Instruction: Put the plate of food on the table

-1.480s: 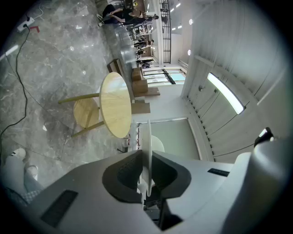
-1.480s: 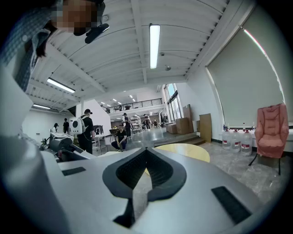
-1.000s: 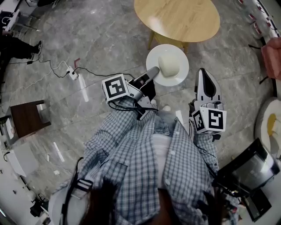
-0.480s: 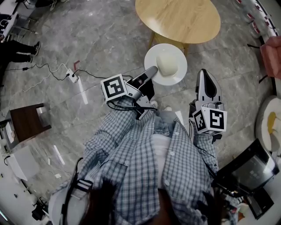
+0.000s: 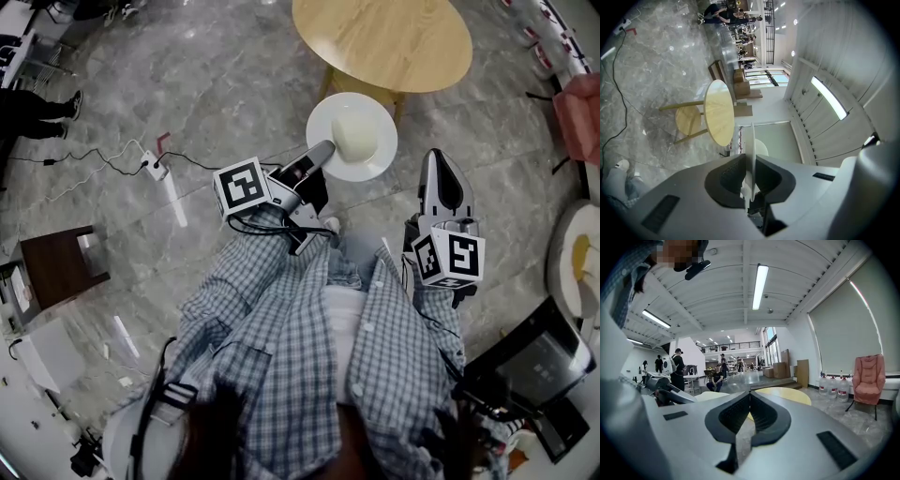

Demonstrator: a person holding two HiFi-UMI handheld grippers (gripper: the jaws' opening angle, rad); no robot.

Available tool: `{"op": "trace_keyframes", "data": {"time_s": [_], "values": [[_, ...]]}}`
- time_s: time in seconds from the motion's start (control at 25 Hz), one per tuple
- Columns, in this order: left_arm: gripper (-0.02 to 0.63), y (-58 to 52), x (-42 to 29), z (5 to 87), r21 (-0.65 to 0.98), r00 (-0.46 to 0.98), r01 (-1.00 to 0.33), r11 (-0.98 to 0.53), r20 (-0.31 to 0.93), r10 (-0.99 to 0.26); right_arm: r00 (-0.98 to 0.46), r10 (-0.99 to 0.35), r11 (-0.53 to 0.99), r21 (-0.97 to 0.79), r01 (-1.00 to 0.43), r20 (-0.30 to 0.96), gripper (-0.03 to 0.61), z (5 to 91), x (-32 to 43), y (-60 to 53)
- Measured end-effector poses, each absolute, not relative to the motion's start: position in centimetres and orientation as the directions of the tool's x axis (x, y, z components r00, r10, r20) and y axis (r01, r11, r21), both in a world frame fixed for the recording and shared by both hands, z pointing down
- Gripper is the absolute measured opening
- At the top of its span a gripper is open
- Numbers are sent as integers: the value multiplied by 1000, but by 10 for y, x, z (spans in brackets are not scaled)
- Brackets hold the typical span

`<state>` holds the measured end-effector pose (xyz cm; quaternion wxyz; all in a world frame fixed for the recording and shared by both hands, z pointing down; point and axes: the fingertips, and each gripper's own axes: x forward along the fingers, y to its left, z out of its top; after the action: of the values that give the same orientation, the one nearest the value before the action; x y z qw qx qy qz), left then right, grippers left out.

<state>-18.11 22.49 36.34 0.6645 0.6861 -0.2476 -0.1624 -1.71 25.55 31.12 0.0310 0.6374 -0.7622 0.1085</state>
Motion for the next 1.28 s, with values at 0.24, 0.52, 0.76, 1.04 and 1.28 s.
{"op": "trace_keyframes", "data": {"time_s": [0.24,0.52,0.76,1.04,1.28], "values": [[29,224,-179,361,995,827,-101,13,92,-555,-178,-966,154,-136,-979,189,8,312,-16,257],[29,224,-180,362,994,823,-109,13,98,-559,-174,-964,151,-123,-981,200,8,310,-12,260],[29,221,-183,363,994,810,-109,27,104,-578,-214,-956,200,-88,-976,201,8,310,-22,246],[29,218,-184,358,994,800,-110,27,105,-591,-252,-949,243,-67,-968,189,8,303,-31,241],[29,165,-153,368,992,797,-117,38,117,-592,-248,-948,235,-85,-968,201,8,312,4,185]]}}
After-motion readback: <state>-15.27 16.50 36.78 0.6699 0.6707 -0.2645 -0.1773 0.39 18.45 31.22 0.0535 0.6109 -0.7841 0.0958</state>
